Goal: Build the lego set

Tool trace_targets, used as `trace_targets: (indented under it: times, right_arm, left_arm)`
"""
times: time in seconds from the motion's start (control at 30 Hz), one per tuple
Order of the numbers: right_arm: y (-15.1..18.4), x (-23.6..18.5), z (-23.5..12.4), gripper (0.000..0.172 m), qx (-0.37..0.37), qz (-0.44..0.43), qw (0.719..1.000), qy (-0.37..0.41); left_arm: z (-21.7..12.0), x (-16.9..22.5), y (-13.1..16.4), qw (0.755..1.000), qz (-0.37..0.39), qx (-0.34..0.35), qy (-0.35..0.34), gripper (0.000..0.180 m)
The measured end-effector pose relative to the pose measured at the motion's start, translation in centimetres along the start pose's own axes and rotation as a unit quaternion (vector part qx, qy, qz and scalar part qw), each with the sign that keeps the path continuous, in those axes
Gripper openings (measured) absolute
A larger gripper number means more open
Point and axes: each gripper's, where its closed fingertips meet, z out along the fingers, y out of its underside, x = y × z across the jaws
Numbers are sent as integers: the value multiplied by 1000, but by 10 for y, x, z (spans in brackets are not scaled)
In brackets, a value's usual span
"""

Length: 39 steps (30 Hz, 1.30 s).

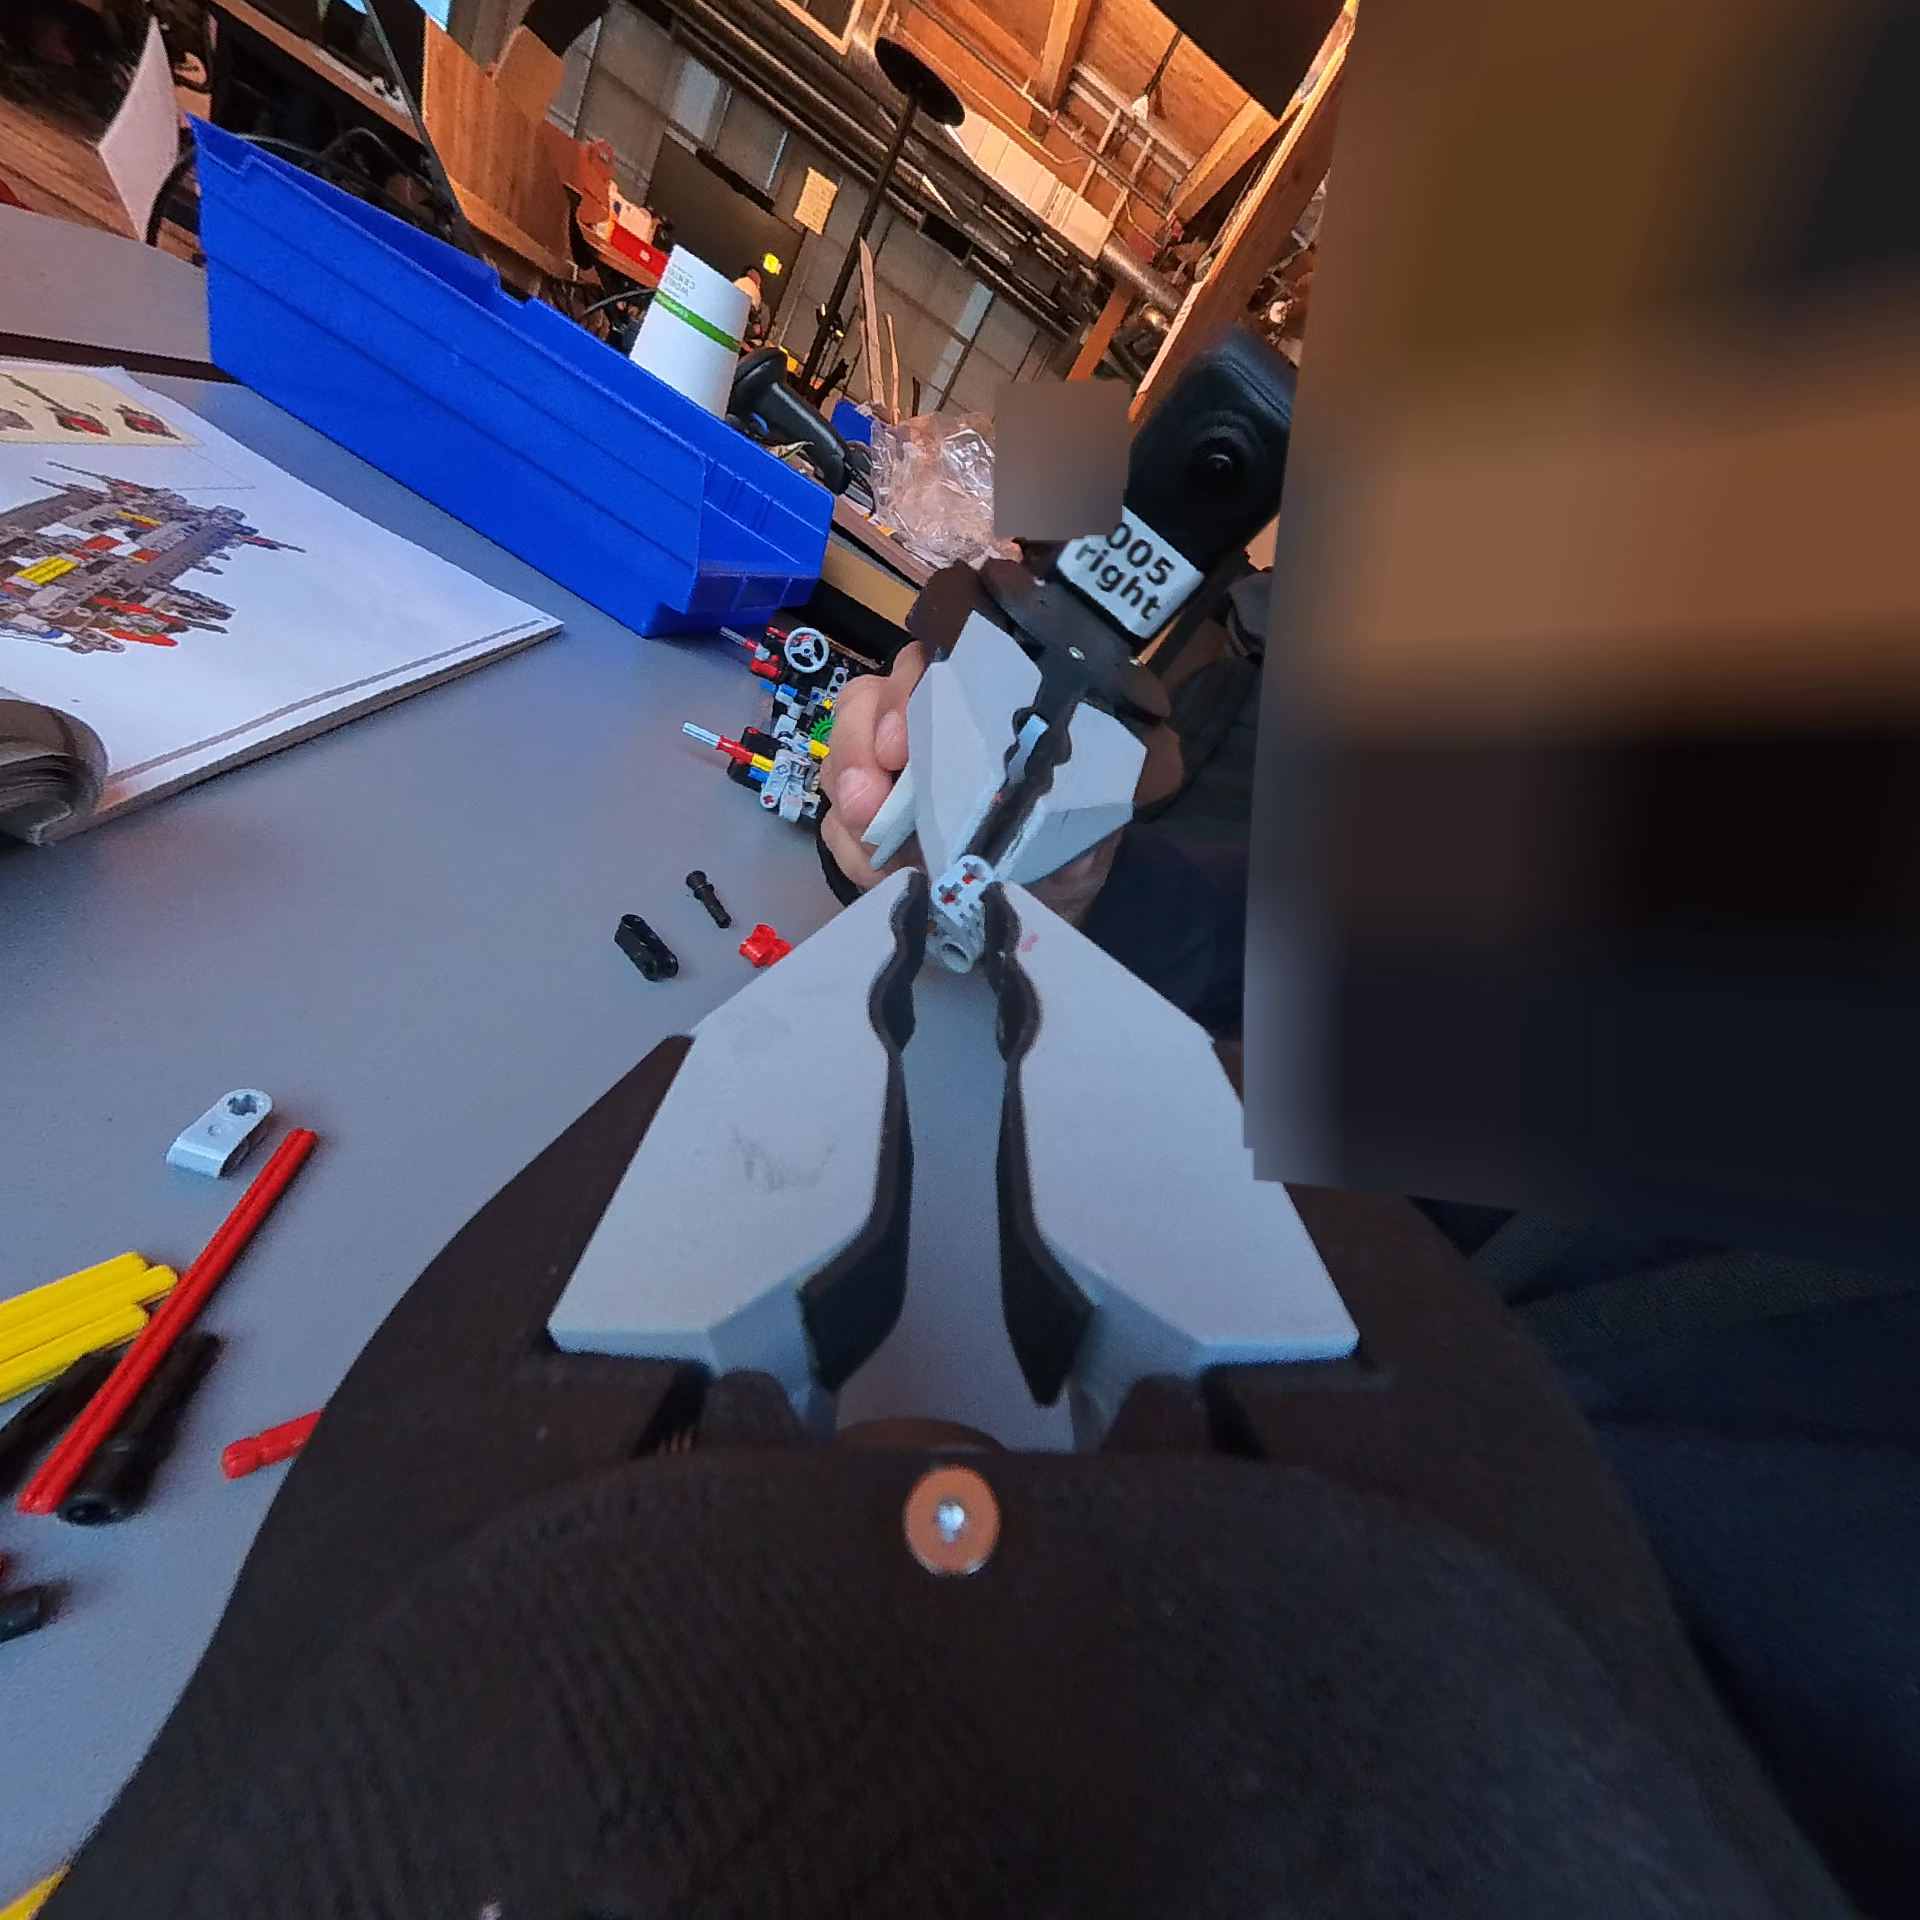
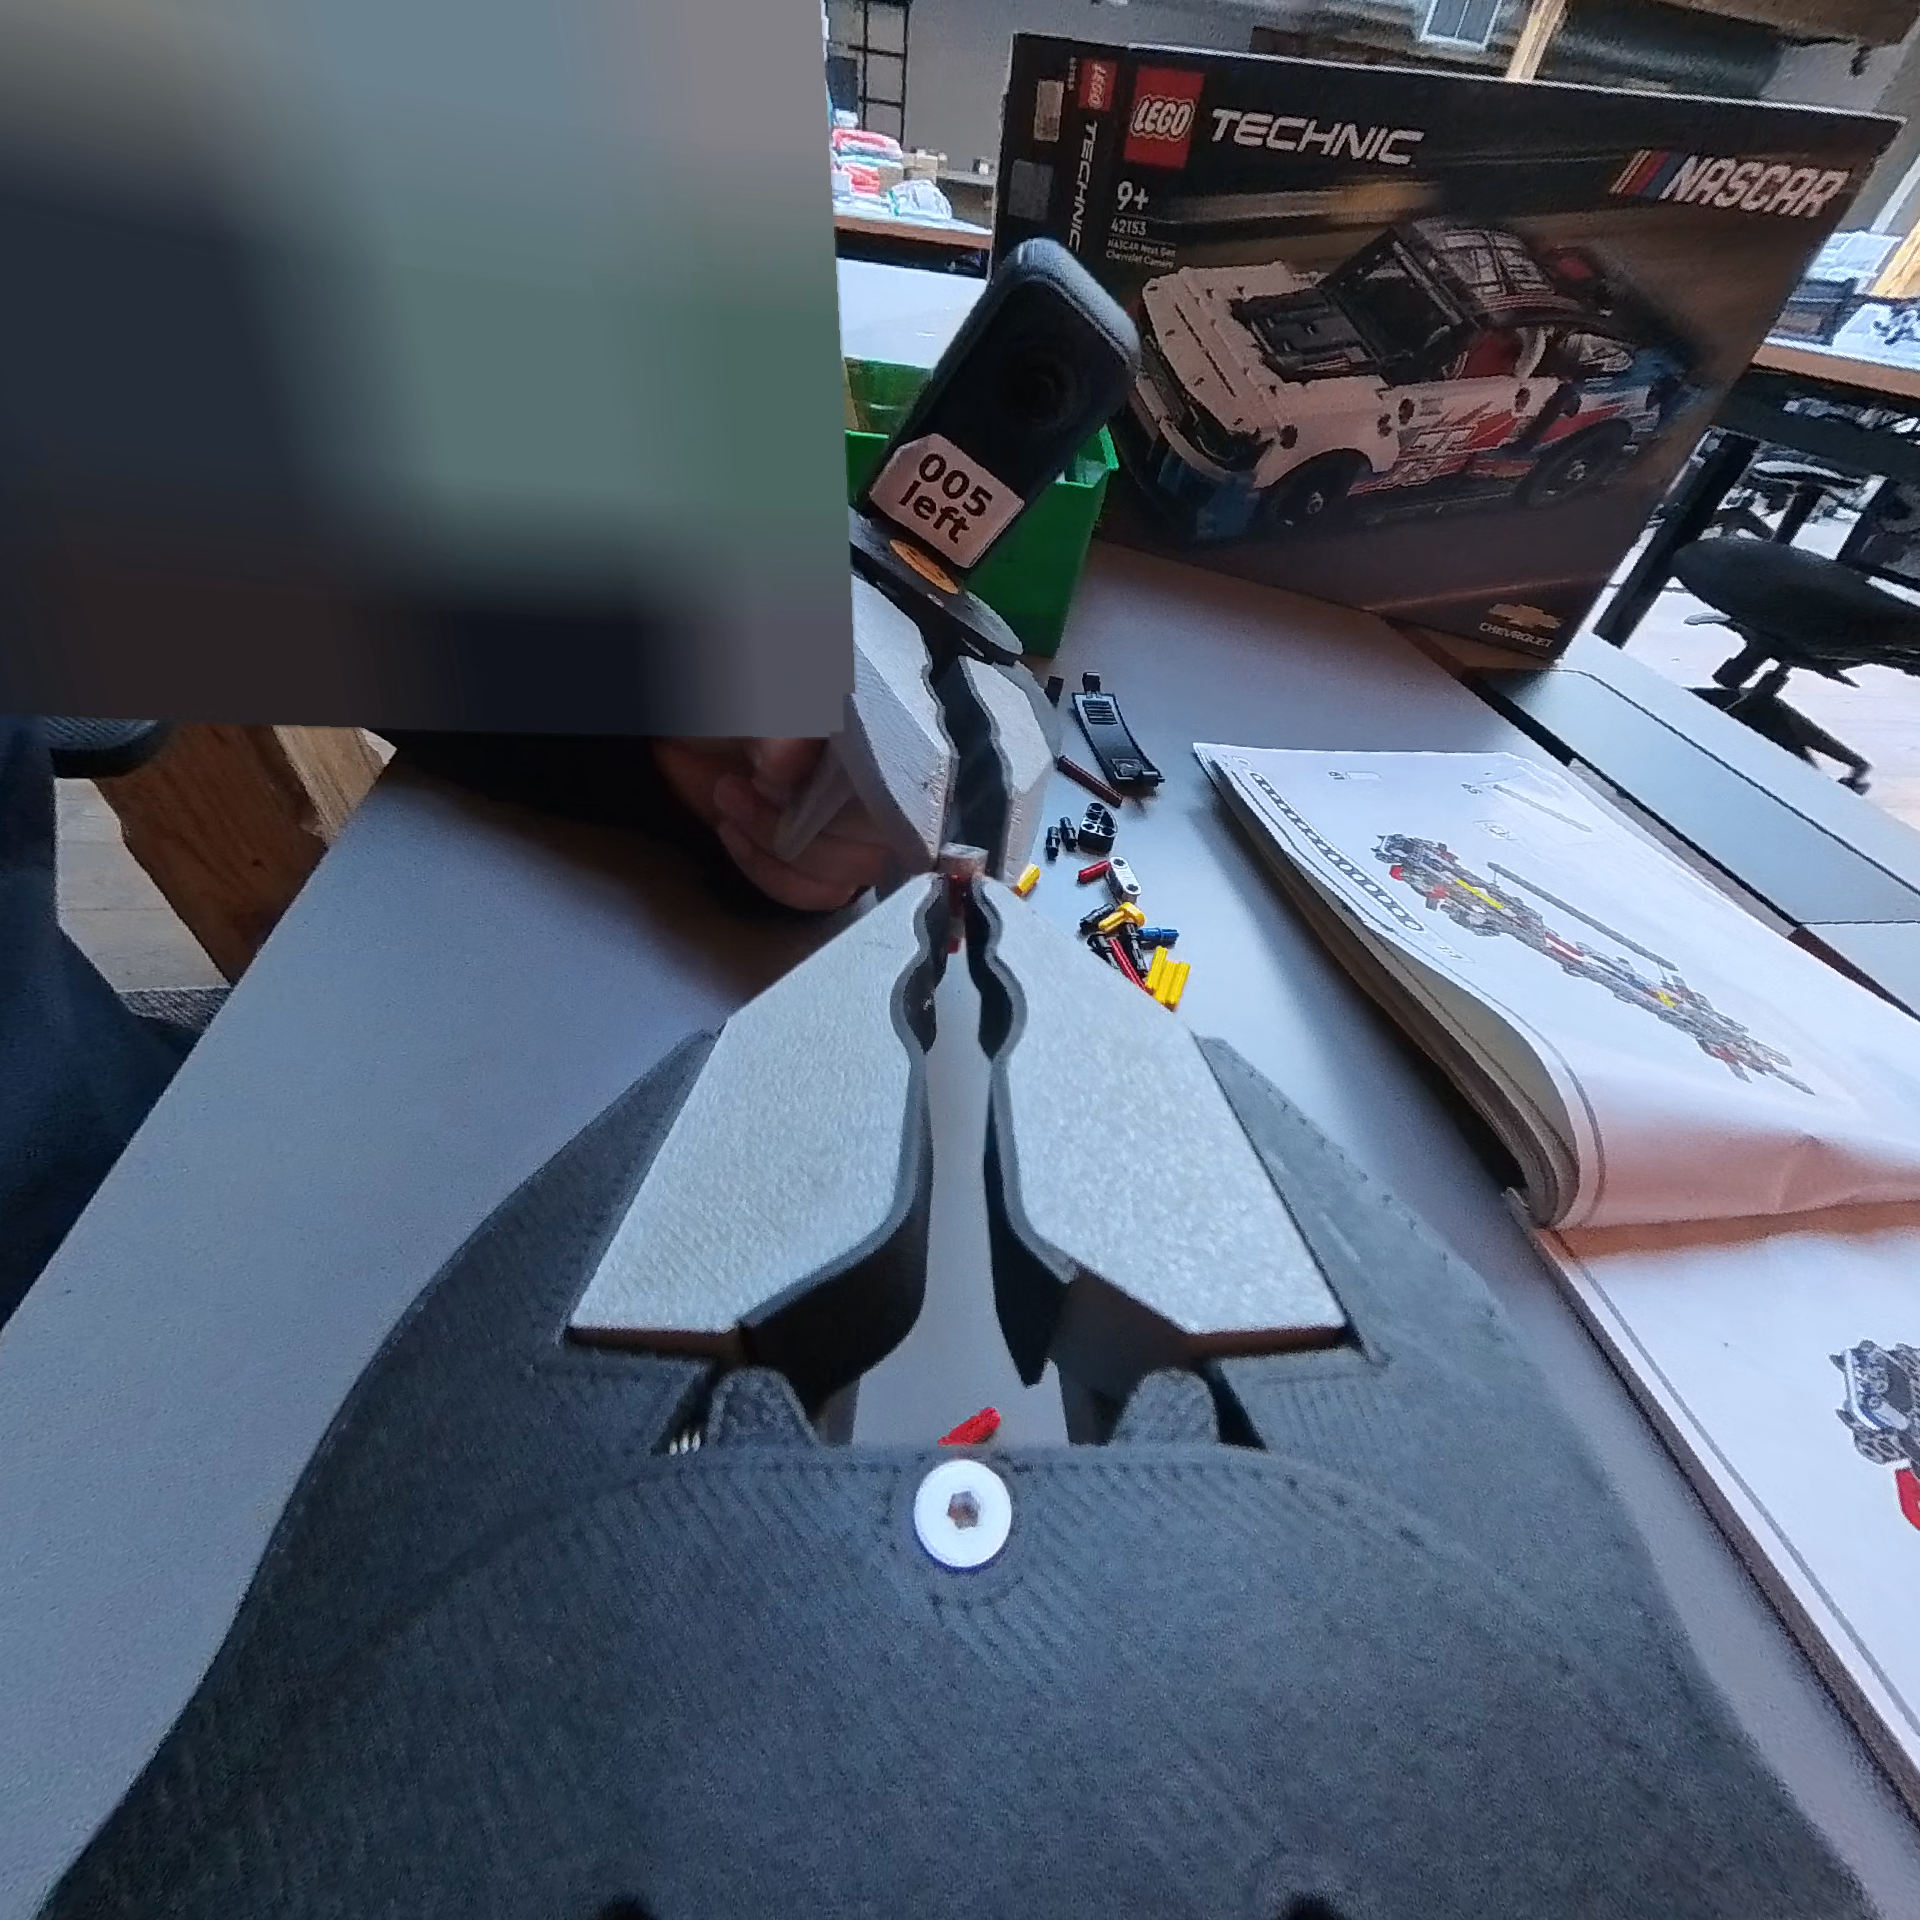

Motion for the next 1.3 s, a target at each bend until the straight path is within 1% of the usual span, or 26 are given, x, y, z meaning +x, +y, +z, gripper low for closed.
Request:
trace_targets:
  times: [0.03, 0.1, 0.27, 0.47, 0.53, 0.6, 0.67, 0.77, 0.9, 1.0, 1.03, 1.07, 1.1, 1.13, 1.17, 1.2, 1.23, 1.27, 1.3]
  right_arm:
    - [1, 0, 0, 0, -2, -7, 1000, 3]
    - [2, 0, 1, 0, -7, -10, 1000, 5]
    - [4, 3, 2, 0, -6, 11, 1000, 14]
    - [-3, 7, 3, 0, 9, 57, 998, 25]
    - [3, 8, 5, 0, -24, 29, 999, 37]
    - [12, 9, 9, 0, -75, -19, 996, 50]
    - [19, 10, 13, 0, -110, -38, 992, 52]
    - [30, 12, 20, 0, -149, -68, 985, 59]
    - [39, 14, 27, 0, -184, -107, 974, 78]
    - [43, 14, 27, 0, -200, -124, 968, 86]
    - [52, 17, 27, 0, -228, -130, 961, 91]
    - [76, 16, 28, 0, -281, -135, 947, 81]
    - [88, 2, 36, 0, -286, -127, 949, 47]
    - [79, -12, 43, 0, -250, -122, 960, 25]
    - [68, -9, 44, 0, -228, -122, 965, 40]
    - [55, -2, 43, 0, -199, -96, 974, 50]
    - [49, 6, 39, 0, -182, -49, 981, 52]
    - [54, 13, 35, 0, -192, -16, 980, 54]
    - [62, 19, 33, 0, -199, 1, 978, 61]
  left_arm:
    - [0, -1, 0, 1000, 0, -1, -2, 9]
    - [0, 0, 0, 1000, 0, -2, -1, 9]
    - [0, -3, 0, 1000, 3, 0, -14, 9]
    - [0, -2, -7, 999, 8, 32, -23, 9]
    - [-1, -7, -4, 999, 13, 16, -41, 8]
    - [-2, -11, 0, 997, 43, -11, -67, 8]
    - [-5, -16, 6, 991, 77, -44, -97, 7]
    - [-11, -25, 13, 985, 87, -77, -129, 7]
    - [-16, -32, 20, 976, 107, -112, -152, 6]
    - [-16, -32, 21, 973, 119, -119, -158, 6]
    - [-11, -19, 16, 979, 131, -93, -121, 6]
    - [-6, -2, 6, 987, 128, -48, -84, 4]
    - [0, -1, 12, 985, 133, -67, -88, 5]
    - [0, -14, 23, 971, 168, -107, -131, 4]
    - [-4, -20, 16, 971, 165, -93, -146, 5]
    - [-13, -29, 13, 975, 137, -89, -150, 6]
    - [-21, -31, 5, 984, 98, -64, -136, 6]
    - [-28, -27, -7, 990, 82, -20, -113, 6]
    - [-33, -25, -15, 992, 74, 7, -100, 7]
